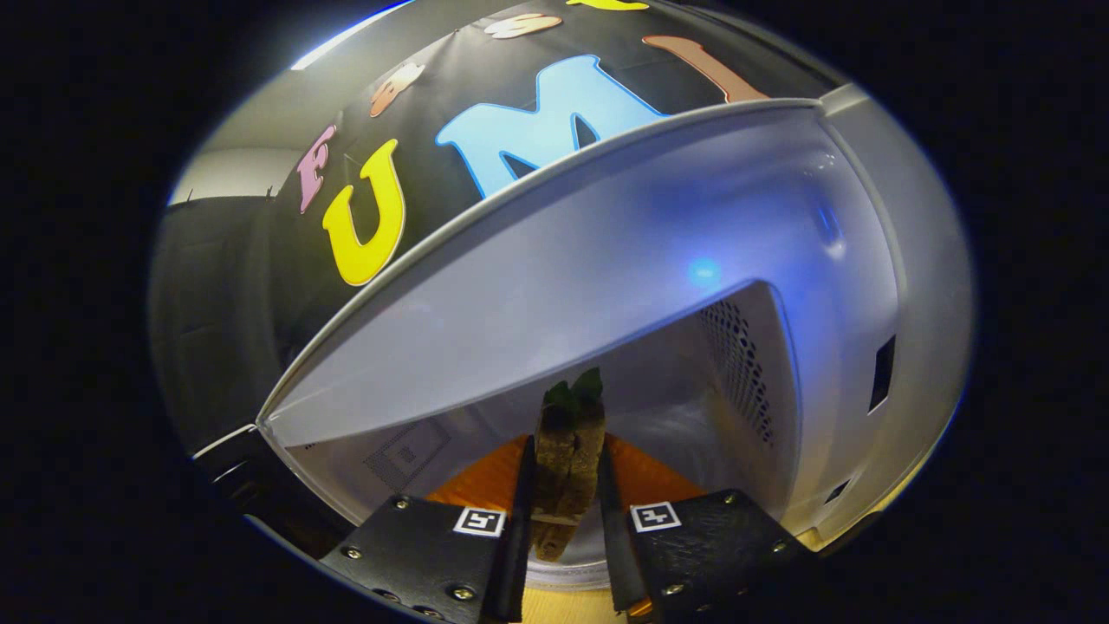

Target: Open the microwave, put the food inside, and close the microwave door.

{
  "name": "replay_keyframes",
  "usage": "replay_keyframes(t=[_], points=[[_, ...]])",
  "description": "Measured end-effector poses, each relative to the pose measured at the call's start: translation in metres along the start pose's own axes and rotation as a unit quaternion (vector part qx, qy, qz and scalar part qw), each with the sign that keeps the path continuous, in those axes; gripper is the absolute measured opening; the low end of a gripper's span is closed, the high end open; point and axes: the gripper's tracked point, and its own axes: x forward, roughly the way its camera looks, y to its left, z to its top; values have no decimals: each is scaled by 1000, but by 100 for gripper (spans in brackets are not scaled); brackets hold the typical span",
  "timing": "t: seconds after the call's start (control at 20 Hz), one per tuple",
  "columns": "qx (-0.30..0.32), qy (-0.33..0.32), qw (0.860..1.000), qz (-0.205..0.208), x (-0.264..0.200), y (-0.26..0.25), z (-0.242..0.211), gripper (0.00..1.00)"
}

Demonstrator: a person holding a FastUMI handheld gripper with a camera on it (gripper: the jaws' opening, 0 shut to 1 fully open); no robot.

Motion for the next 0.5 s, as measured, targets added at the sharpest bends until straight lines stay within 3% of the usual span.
replay_keyframes(t=[0.05, 0.3, 0.4, 0.45, 0.5], points=[[-9, 0, 1000, -8, 3, -5, -1, 45], [-83, 1, 996, -36, -6, -4, -3, 54], [-141, -12, 989, -51, -14, -2, -1, 65], [-169, -21, 983, -62, -17, -4, 4, 80], [-187, -28, 980, -59, -22, -1, 6, 85]])
